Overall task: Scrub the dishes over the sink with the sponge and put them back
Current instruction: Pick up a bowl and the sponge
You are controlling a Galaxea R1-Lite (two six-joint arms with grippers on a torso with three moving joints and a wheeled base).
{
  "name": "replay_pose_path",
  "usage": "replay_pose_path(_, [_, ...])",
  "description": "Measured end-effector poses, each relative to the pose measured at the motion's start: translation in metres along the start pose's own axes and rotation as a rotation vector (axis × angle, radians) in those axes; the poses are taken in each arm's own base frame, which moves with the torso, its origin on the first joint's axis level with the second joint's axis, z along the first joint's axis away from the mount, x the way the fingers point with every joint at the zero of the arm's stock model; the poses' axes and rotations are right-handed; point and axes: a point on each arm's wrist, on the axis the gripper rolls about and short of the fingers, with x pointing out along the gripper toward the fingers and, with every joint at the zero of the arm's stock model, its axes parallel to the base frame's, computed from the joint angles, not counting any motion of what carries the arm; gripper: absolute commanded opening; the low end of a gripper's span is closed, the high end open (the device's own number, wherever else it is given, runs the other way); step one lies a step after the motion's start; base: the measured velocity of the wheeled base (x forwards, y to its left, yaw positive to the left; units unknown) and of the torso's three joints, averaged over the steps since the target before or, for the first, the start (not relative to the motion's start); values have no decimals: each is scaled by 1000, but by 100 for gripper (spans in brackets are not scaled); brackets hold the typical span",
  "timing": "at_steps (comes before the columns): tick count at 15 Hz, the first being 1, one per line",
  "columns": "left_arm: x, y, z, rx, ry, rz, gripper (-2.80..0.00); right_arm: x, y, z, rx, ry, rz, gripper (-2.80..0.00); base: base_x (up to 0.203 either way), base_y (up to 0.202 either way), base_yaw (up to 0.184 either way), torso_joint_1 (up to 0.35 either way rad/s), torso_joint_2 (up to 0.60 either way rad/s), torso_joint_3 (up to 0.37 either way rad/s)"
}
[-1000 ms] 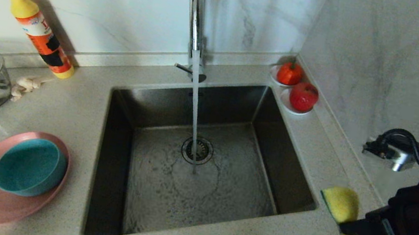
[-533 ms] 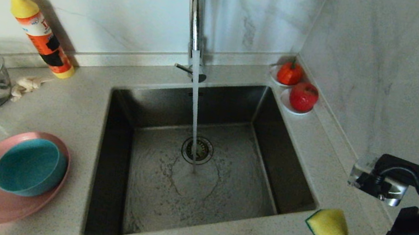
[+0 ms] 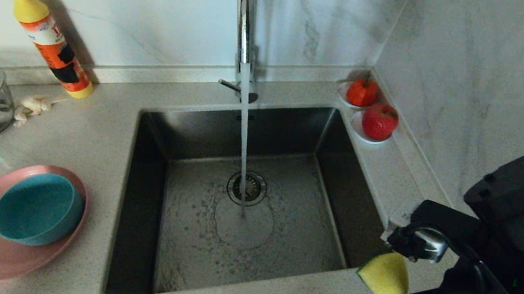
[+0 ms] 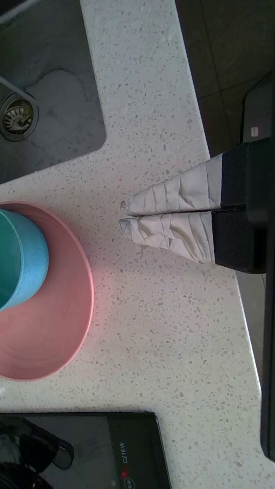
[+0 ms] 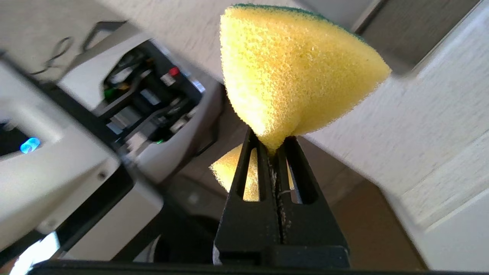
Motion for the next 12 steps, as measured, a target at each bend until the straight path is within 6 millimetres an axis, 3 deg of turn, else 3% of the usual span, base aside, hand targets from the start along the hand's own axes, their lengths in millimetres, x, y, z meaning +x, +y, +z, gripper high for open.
replay_pose_path(5, [0,0,0,0,0,1,-280,17,19,11,-63,8,-94,-280,0,0,0,0,0,0])
replay_pose_path(12, [0,0,0,0,0,1,-280,34,34,21,-103,36,-73,-280,0,0,0,0,0,0])
